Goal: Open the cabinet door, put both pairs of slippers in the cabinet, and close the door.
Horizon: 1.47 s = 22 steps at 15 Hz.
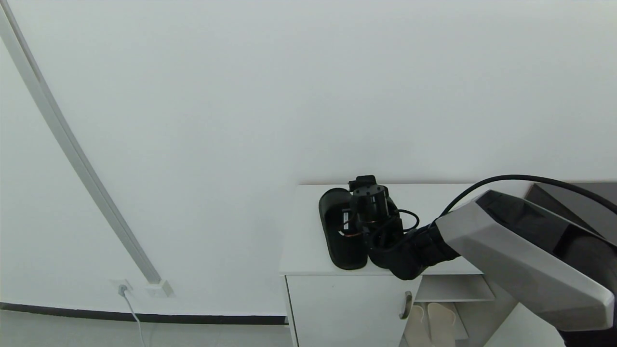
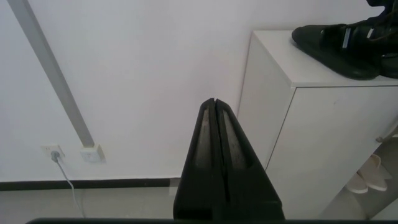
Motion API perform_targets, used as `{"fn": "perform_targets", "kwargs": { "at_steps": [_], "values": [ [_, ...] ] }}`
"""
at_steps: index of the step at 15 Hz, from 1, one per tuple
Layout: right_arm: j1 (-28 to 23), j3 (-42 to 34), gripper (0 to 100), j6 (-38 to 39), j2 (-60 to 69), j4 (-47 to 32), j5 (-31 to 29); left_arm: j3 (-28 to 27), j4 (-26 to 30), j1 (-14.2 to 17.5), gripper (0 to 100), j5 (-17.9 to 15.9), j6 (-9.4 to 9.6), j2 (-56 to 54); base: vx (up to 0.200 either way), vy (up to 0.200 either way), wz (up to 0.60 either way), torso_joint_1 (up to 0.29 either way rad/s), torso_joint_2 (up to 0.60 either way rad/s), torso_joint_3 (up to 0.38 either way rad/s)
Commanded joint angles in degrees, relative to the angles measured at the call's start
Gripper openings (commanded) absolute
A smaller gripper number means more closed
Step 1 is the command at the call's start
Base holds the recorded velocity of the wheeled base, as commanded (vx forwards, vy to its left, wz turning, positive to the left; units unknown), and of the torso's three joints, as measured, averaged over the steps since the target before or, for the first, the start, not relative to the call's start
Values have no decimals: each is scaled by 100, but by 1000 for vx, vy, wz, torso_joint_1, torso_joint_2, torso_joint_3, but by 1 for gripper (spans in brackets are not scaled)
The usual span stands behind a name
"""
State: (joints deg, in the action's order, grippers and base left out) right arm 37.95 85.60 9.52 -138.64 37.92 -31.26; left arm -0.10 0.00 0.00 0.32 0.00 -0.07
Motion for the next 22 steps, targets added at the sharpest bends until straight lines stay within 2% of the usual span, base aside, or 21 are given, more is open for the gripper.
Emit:
{"fn": "perform_targets", "kwargs": {
  "at_steps": [1, 5, 10, 12, 20, 22],
  "values": [
    [2, -17, 0, 6, -14, 4, -3, 1, 0, 0, 0, 3, 0, 7, 0, 0, 0, 0, 0, 0],
    [2, -61, 0, 15, 4, 22, -21, 1, 0, 0, 0, -5, -35, 7, 0, 0, 0, 0, 0, 0],
    [63, -536, 0, 6, 602, 13, -3, 1, 0, 0, 0, -5, -44, 7, 0, 0, 0, 0, 0, 0],
    [143, -1054, 0, -3, 1147, 22, 76, 1, 0, 0, 0, -5, -44, 7, 0, 0, 0, 0, 0, 0],
    [819, -3674, 0, 41, 3150, 338, 999, 1, 0, 0, 0, -5, -44, 7, 0, 0, 0, 0, 0, 0],
    [1021, -4139, 0, 67, 3441, 382, 1008, 1, 0, 0, 0, 3, -44, 7, 0, 0, 0, 0, 0, 0]
  ]
}}
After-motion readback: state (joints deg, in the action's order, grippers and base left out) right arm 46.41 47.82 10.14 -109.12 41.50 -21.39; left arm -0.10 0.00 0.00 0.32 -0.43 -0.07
